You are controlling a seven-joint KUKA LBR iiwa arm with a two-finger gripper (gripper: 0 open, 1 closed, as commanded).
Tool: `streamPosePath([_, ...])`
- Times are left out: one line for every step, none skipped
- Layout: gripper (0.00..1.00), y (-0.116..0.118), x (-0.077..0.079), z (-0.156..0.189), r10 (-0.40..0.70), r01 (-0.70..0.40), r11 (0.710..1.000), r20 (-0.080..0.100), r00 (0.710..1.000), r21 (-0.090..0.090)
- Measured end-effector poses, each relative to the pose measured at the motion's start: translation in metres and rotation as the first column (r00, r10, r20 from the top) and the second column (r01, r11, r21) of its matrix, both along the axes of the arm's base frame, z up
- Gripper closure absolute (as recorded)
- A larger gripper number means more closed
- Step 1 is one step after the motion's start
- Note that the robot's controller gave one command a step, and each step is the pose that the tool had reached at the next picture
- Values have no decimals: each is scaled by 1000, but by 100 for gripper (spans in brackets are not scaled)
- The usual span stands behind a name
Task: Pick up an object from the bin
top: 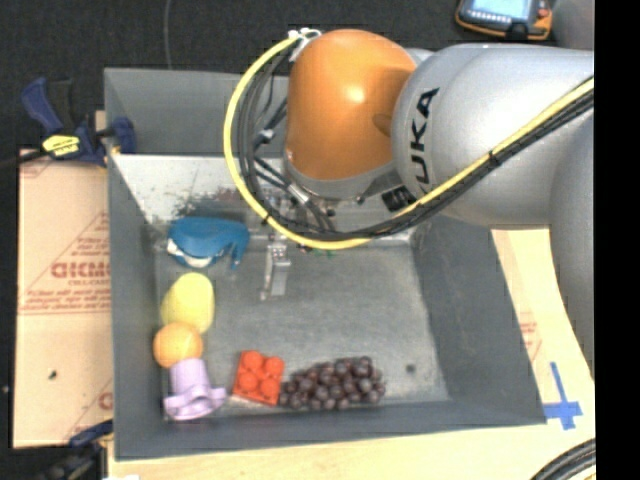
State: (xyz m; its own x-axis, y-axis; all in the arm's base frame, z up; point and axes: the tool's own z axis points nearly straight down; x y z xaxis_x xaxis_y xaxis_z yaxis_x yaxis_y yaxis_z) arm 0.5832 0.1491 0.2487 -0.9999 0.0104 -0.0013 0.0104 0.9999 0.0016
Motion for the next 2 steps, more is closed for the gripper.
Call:
streamPosePath([0,0,0,0,0,0,1000,0,1000,0])
streamPosePath([0,-2,15,-49,-41,41,999,-2,999,0])
